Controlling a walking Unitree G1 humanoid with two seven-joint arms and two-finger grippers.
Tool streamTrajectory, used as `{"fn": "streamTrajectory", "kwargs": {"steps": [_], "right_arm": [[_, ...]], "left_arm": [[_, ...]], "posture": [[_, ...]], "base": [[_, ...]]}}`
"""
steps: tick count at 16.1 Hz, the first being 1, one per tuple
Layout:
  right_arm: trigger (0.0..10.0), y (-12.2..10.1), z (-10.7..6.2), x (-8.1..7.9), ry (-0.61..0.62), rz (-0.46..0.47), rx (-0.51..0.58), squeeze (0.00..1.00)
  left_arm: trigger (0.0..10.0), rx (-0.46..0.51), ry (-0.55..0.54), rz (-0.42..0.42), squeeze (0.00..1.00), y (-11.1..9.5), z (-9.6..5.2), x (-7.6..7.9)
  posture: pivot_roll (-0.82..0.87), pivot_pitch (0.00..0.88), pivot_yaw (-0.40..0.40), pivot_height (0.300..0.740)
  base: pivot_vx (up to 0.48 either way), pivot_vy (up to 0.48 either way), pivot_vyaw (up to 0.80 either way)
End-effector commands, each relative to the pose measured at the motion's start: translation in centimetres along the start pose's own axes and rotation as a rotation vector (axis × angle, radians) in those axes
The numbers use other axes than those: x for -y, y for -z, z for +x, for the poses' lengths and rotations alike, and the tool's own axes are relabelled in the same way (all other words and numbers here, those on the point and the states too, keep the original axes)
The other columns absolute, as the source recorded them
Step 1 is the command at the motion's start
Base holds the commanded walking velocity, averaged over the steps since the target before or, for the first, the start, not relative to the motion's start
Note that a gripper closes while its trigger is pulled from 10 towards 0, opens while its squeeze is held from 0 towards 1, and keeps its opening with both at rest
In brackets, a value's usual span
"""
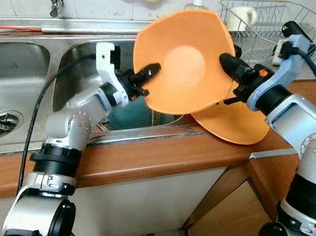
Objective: Kitchen organization
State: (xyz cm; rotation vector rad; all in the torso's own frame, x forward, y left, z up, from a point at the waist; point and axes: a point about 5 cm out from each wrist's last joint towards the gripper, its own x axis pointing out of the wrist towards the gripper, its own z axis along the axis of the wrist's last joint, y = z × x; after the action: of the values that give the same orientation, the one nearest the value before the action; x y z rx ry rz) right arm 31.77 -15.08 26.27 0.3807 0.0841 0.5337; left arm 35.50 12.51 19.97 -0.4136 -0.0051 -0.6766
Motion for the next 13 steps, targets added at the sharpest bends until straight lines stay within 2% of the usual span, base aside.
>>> {"fn": "streamTrajectory", "kwargs": {"steps": [1, 4, 6, 7, 13], "right_arm": [[10.0, -1.4, -0.4, -0.8, -0.027, -0.055, 0.078, 0.00], [10.0, -1.3, -0.3, -0.9, -0.022, -0.108, 0.101, 0.00], [10.0, -1.2, -0.2, -0.9, -0.027, -0.101, 0.107, 0.00], [10.0, -1.2, -0.2, -0.7, -0.021, -0.093, 0.117, 1.00], [10.0, -1.8, -0.2, -0.6, -0.038, -0.044, 0.189, 1.00]], "left_arm": [[0.0, -0.062, -0.034, 0.072, 0.00, 0.5, 0.3, -0.1], [0.0, -0.053, -0.075, 0.068, 0.00, 0.5, 0.5, -0.3], [0.0, -0.027, -0.082, 0.050, 0.00, 0.2, 0.6, -0.3], [0.0, -0.001, -0.087, 0.021, 0.00, -0.2, 0.6, -0.3], [0.0, 0.203, -0.033, -0.116, 0.00, -3.5, 0.4, 0.2]], "posture": [[-0.16, 0.000, 0.045, 0.740], [-0.16, 0.000, 0.047, 0.740], [-0.16, 0.000, 0.046, 0.740], [-0.16, 0.000, 0.045, 0.740], [-0.15, 0.000, 0.033, 0.740]], "base": [[0.000, 0.000, 0.00], [0.000, 0.000, 0.00], [0.000, 0.000, 0.00], [0.000, 0.000, 0.00], [0.000, 0.000, 0.00]]}}
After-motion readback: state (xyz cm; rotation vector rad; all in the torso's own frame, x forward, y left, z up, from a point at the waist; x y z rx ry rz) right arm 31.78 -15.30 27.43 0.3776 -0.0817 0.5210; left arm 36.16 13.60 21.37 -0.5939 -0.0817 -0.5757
